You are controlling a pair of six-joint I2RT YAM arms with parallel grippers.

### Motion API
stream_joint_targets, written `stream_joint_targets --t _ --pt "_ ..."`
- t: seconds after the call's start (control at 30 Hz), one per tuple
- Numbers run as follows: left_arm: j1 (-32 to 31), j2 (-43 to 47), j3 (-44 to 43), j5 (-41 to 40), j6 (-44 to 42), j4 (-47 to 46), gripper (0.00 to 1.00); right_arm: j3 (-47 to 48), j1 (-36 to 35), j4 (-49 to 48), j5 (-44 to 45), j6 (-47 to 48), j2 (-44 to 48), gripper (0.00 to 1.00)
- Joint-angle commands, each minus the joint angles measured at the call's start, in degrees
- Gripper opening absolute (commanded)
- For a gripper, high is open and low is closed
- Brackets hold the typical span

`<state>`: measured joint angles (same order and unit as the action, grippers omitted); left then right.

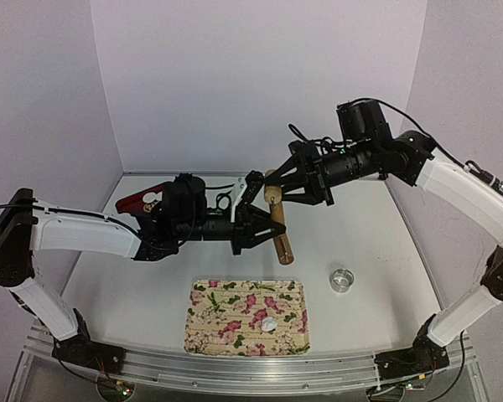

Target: Roll out the dumpling wrappers from the dough

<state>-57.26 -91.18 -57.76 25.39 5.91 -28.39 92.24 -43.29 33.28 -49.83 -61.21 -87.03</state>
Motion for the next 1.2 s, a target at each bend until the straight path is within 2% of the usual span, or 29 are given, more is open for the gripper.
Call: stream_joint_targets --t 0.0,0.1,0.27,0.37,0.6,0.77,1.17 --pt "0.83 3.5 -0.42 -5.8 2.43 4.51 0.0 -3.63 0.97 -2.62 0.28 4.09 6.18 0.0" --pt "0.79 6.41 1.61 -8.27 1.33 9.79 0.0 -9.54 2.99 -2.51 1.56 5.61 8.95 0.01" --pt "0.48 9.96 2.51 -9.67 -1.62 20.39 0.0 -21.3 3.96 -1.67 3.76 7.57 11.49 0.18" --pt "0.21 11.91 2.76 -9.75 -3.06 24.53 0.0 -24.96 3.98 -1.34 4.36 8.54 10.65 0.19" --pt "-1.53 11.43 0.87 -8.76 -5.51 30.73 0.0 -24.24 3.83 -1.2 2.72 12.12 4.08 0.29" --pt "-1.85 11.24 1.16 -9.01 -5.82 30.57 0.0 -22.58 3.07 -1.35 0.91 14.17 -0.94 0.34" --pt "-1.9 7.88 6.78 -8.83 -7.49 25.62 0.0 -20.16 1.79 -1.99 -0.05 18.04 -11.6 0.29"
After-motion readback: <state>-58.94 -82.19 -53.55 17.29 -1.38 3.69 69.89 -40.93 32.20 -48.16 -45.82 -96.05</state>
